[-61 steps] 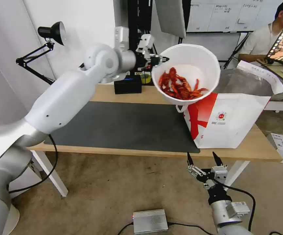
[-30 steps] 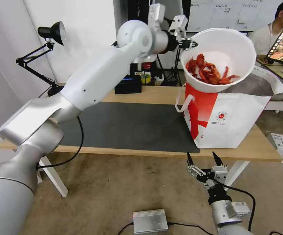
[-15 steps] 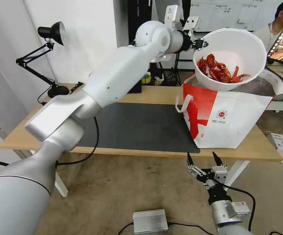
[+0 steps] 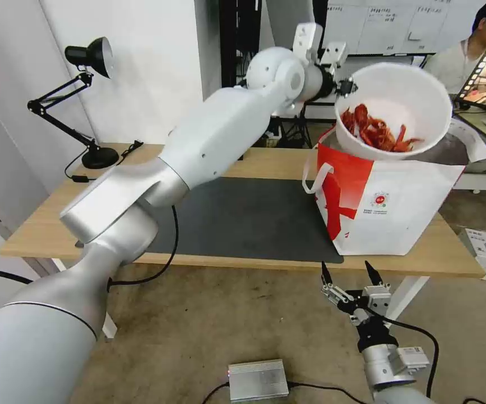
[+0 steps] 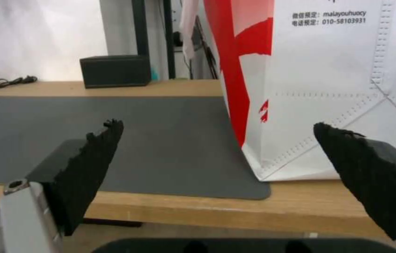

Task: Pick up the trash from the table and place it into the takeout bag.

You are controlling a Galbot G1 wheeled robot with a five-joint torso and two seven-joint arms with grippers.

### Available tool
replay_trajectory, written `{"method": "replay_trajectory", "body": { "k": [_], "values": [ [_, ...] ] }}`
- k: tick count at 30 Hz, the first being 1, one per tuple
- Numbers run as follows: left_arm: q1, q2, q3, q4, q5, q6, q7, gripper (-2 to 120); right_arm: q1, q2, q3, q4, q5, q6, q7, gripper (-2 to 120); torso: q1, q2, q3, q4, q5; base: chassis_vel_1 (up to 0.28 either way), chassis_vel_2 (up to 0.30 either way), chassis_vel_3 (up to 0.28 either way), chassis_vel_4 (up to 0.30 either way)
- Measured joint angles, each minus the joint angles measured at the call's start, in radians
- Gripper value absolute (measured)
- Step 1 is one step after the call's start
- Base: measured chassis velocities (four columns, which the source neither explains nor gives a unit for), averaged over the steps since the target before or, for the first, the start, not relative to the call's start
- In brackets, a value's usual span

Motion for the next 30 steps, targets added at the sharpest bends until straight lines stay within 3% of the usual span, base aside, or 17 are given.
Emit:
{"method": "replay_trajectory", "body": {
  "k": [8, 19, 23, 30],
  "values": [
    [-0.005, -0.003, 0.058, 0.023, 0.024, 0.001, 0.040, 0, 0.000, 0.000, 0.000, 0.000, 0.000, 0.000, 0.000, 100, 0.000, 0.000, 0.000, 0.0001, 0.0000, 0.000, 0.000, 0.000, 0.000],
    [0.000, -0.003, 0.076, 0.026, 0.044, 0.004, 0.059, 0, 0.000, 0.000, 0.000, 0.000, 0.000, 0.000, 0.000, 100, 0.000, 0.000, 0.000, 0.0001, -0.0001, 0.000, 0.000, 0.000, 0.000],
    [0.001, -0.002, 0.081, 0.029, 0.060, 0.006, 0.065, 10, 0.000, 0.000, 0.000, 0.000, 0.000, 0.000, 0.000, 100, 0.000, 0.000, 0.000, 0.0001, -0.0001, 0.000, 0.000, 0.000, 0.000],
    [0.007, -0.002, 0.084, 0.031, 0.068, 0.006, 0.066, 40, 0.000, 0.000, 0.000, 0.000, 0.000, 0.000, 0.000, 100, 0.000, 0.000, 0.000, 0.0001, -0.0001, 0.000, 0.000, 0.000, 0.000]
  ]
}}
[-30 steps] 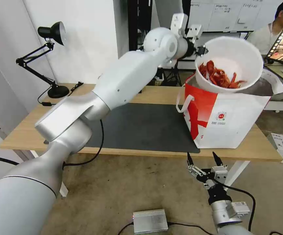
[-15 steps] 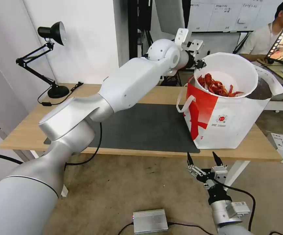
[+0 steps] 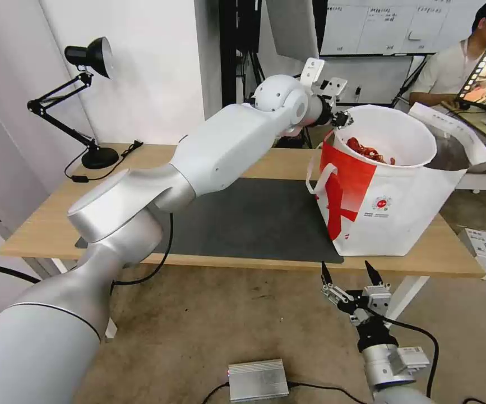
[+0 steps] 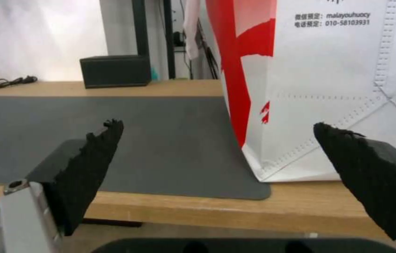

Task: Pick up the trash from the table and place it into the takeout bag.

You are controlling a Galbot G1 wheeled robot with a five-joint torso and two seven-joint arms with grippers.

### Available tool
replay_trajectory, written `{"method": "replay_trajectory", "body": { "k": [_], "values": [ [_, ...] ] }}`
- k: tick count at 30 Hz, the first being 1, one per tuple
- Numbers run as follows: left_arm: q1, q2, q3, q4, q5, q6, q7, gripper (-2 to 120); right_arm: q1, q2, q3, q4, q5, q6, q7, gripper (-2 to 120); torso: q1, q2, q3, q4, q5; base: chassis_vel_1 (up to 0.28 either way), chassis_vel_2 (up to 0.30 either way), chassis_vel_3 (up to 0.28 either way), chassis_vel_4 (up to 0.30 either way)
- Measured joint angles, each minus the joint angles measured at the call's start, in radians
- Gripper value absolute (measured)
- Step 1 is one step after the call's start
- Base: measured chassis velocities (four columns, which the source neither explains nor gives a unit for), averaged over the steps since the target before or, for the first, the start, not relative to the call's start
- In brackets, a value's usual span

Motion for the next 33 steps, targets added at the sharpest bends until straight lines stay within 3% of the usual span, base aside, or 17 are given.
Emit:
{"method": "replay_trajectory", "body": {
  "k": [5, 8, 12, 15, 19, 33],
  "values": [
    [0.002, 0.000, 0.000, 0.001, 0.001, 0.000, 0.001, 54, 0.000, 0.000, 0.000, 0.000, 0.000, 0.000, 0.000, 100, 0.000, 0.000, 0.000, 0.0000, 0.0000, 0.000, 0.000, 0.000, 0.000],
    [0.003, 0.000, -0.002, 0.001, 0.003, -0.001, 0.004, 70, 0.000, 0.000, 0.000, 0.000, 0.000, 0.000, 0.000, 100, 0.000, 0.000, 0.000, 0.0000, 0.0000, 0.000, 0.000, 0.000, 0.000],
    [0.004, 0.000, -0.003, -0.001, 0.004, -0.002, 0.004, 80, 0.000, 0.000, 0.000, 0.000, 0.000, 0.000, 0.000, 100, 0.000, 0.000, 0.000, 0.0000, 0.0000, 0.000, 0.000, 0.000, 0.000],
    [0.005, 0.000, -0.003, -0.004, 0.006, -0.003, 0.004, 95, 0.000, 0.000, 0.000, 0.000, 0.000, 0.000, 0.000, 100, 0.000, 0.000, 0.000, 0.0000, 0.0000, 0.000, 0.000, 0.000, 0.000],
    [0.004, 0.000, -0.003, -0.006, 0.006, -0.005, 0.003, 99, 0.000, 0.000, 0.000, 0.000, 0.000, 0.000, 0.000, 100, 0.000, 0.000, 0.000, 0.0000, 0.0000, 0.000, 0.000, 0.000, 0.000],
    [0.002, -0.001, -0.013, -0.040, 0.002, -0.014, -0.005, 100, 0.000, 0.000, 0.000, 0.000, 0.000, 0.000, 0.000, 100, 0.000, 0.000, 0.000, 0.0000, 0.0000, 0.000, 0.000, 0.000, 0.000]
  ]
}}
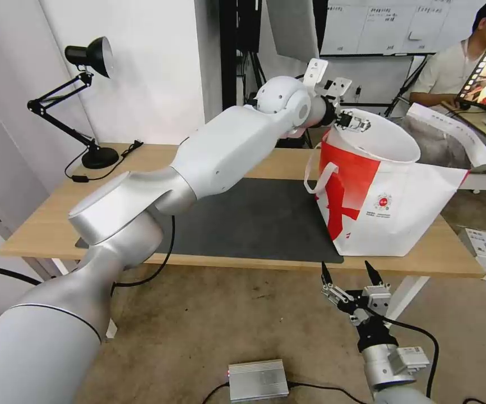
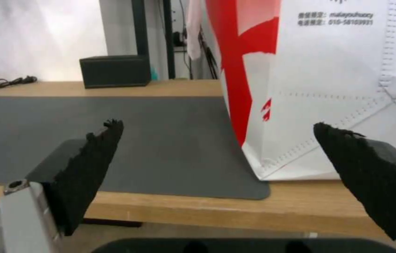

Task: Pick up the trash from the table and place it into the takeout bag.

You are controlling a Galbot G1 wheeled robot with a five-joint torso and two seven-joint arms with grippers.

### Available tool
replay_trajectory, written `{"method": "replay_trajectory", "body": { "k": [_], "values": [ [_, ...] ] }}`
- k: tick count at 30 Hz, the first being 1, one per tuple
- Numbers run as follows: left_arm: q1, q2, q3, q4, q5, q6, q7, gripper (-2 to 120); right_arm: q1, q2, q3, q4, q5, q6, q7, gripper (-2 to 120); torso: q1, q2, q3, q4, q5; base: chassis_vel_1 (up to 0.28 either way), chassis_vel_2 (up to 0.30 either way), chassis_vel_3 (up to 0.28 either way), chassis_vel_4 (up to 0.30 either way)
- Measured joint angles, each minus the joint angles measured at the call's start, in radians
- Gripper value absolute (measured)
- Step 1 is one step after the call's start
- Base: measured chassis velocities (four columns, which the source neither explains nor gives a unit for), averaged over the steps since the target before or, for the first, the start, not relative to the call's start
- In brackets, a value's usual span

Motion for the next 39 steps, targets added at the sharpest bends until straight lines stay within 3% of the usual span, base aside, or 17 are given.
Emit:
{"method": "replay_trajectory", "body": {
  "k": [6, 24, 35, 39],
  "values": [
    [0.008, 0.000, -0.003, 0.002, -0.010, -0.009, -0.029, 100, 0.000, 0.000, 0.000, 0.000, 0.000, 0.000, 0.000, 100, 0.000, 0.000, 0.000, 0.0000, 0.0000, 0.000, 0.000, 0.000, 0.000],
    [0.059, 0.002, -0.065, -0.028, 0.027, -0.020, -0.029, 100, 0.000, 0.000, 0.000, 0.000, 0.000, 0.000, 0.000, 100, 0.000, 0.000, 0.000, 0.0000, -0.0001, 0.000, 0.000, 0.000, 0.000],
    [0.120, 0.064, -0.119, -0.073, 0.079, -0.131, -0.027, 100, 0.000, 0.000, 0.000, 0.000, 0.000, 0.000, 0.000, 100, 0.000, 0.000, 0.000, 0.0000, -0.0001, 0.000, 0.000, 0.000, 0.000],
    [0.173, 0.111, -0.141, -0.094, 0.128, -0.240, -0.030, 100, 0.000, 0.000, 0.000, 0.000, 0.000, 0.000, 0.000, 100, 0.000, 0.000, 0.000, 0.0002, -0.0003, 0.000, 0.000, 0.000, 0.000]
  ]
}}
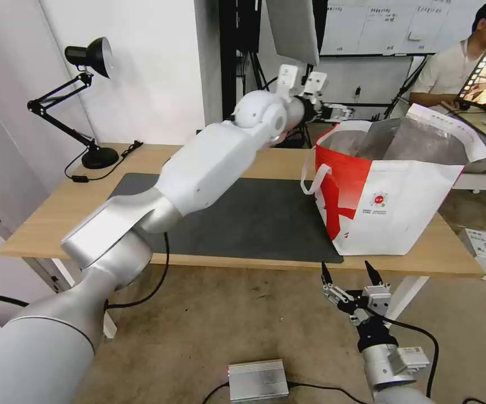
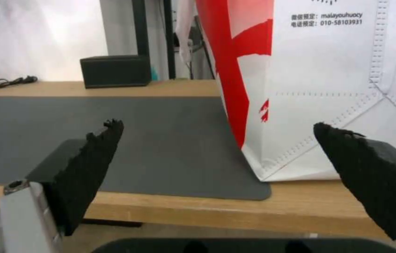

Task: Pick up the trash from the table and place it into the takeout bag.

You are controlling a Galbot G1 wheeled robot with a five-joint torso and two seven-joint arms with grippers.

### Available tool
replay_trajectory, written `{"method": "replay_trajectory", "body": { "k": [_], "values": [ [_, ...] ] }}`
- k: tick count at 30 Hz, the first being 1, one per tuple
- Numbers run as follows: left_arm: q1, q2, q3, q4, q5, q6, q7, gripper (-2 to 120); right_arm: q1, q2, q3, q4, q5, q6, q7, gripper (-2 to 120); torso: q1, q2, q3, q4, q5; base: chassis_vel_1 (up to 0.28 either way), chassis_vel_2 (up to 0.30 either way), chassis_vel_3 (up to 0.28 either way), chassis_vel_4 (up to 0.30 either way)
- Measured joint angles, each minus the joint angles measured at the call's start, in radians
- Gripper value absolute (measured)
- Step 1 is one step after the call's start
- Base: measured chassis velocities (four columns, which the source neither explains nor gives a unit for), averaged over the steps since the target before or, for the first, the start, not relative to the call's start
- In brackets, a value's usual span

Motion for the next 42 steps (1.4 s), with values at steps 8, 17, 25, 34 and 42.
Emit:
{"method": "replay_trajectory", "body": {
  "k": [8, 17, 25, 34, 42],
  "values": [
    [0.042, 0.019, -0.013, -0.001, 0.039, -0.118, 0.001, 100, 0.000, 0.000, 0.000, 0.000, 0.000, 0.000, 0.000, 100, 0.000, 0.000, 0.000, -0.0002, 0.0000, 0.000, 0.000, 0.000, 0.000],
    [0.134, 0.116, -0.043, -0.109, 0.118, -0.185, -0.035, 100, 0.000, 0.000, 0.000, 0.000, 0.000, 0.000, 0.000, 100, 0.000, 0.000, 0.000, -0.0002, 0.0001, 0.000, 0.000, 0.000, 0.000],
    [0.266, 0.225, -0.105, -0.252, 0.160, -0.119, -0.050, 100, 0.000, 0.000, 0.000, 0.000, 0.000, 0.000, 0.000, 100, 0.000, 0.000, 0.000, 0.0001, -0.0001, 0.000, 0.000, 0.000, 0.000],
    [0.388, 0.248, -0.206, -0.371, 0.281, -0.071, -0.049, 100, 0.000, 0.000, 0.000, 0.000, 0.000, 0.000, 0.000, 100, 0.000, 0.000, 0.000, -0.0002, 0.0002, 0.000, 0.000, 0.000, 0.000],
    [0.549, 0.253, -0.348, -0.491, 0.362, -0.049, -0.050, 100, 0.000, 0.000, 0.000, 0.000, 0.000, 0.000, 0.000, 100, 0.000, 0.000, 0.000, -0.0004, 0.0002, 0.000, 0.000, 0.000, 0.000]
  ]
}}
